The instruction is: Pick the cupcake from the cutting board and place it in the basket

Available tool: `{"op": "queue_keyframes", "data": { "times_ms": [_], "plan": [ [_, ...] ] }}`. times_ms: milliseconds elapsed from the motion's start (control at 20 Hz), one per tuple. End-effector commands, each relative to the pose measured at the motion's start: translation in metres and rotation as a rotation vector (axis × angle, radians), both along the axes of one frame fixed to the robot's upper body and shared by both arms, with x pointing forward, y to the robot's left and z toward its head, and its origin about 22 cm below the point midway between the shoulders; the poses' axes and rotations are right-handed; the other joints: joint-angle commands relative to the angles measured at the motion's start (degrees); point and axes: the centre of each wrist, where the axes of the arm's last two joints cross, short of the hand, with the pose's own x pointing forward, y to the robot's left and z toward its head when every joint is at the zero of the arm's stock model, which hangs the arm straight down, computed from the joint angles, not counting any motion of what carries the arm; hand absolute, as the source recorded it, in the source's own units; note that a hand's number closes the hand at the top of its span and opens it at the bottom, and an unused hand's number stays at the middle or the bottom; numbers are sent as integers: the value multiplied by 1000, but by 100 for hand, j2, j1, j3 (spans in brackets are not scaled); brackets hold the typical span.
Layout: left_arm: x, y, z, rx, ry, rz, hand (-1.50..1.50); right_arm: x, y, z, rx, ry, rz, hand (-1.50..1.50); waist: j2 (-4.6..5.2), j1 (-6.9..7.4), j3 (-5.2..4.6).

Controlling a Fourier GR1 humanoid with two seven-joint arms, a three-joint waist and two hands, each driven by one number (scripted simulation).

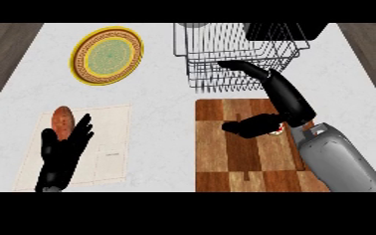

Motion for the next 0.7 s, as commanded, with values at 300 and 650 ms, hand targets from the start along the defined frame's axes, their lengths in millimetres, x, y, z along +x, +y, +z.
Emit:
{"op": "queue_keyframes", "data": {
  "times_ms": [300, 650],
  "plan": [
    [-18, 5, -15, -5, 110, 45, 0, -13, -45, 141, -578, -129, -198, -150, -2, -151, -27],
    [-25, 12, -24, -3, 89, 52, 0, -25, -76, 203, -855, 69, -71, -150, 33, -117, -32]
  ]
}}
